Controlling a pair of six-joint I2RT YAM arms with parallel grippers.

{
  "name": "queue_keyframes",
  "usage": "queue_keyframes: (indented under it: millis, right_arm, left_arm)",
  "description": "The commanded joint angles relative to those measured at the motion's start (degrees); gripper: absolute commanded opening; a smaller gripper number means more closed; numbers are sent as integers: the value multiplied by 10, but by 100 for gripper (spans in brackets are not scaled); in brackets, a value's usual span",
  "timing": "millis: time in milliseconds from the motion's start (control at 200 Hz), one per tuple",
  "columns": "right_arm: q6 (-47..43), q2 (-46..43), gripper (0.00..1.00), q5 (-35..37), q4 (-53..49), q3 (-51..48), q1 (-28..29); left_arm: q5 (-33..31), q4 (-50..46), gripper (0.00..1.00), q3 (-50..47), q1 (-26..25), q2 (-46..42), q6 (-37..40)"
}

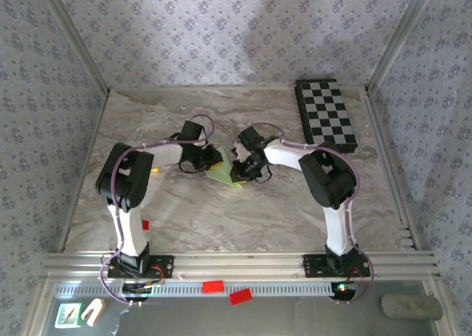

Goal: Fold a paper plane with a square sheet of paper (pick it up from the middle)
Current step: Fourth fold the wing at the center of the table.

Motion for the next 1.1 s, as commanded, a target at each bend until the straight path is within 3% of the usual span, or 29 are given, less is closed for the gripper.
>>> queue_keyframes:
  millis: [0, 330, 835, 1094]
  right_arm:
    - [12, 25, 14, 20, -34, -21, -6]
    - [37, -28, 14, -44, 21, 22, -9]
    - [43, 47, 9, -31, 13, 84, -1]
    - [19, 59, 8, -28, -12, 66, -1]
  left_arm:
    - [-16, -25, 18, 16, 3, 11, 8]
    - [-35, -45, 15, 9, 2, 38, 12]
    - [-43, -61, 12, 12, -1, 47, 6]
    - [-71, -106, 11, 22, -3, 60, -2]
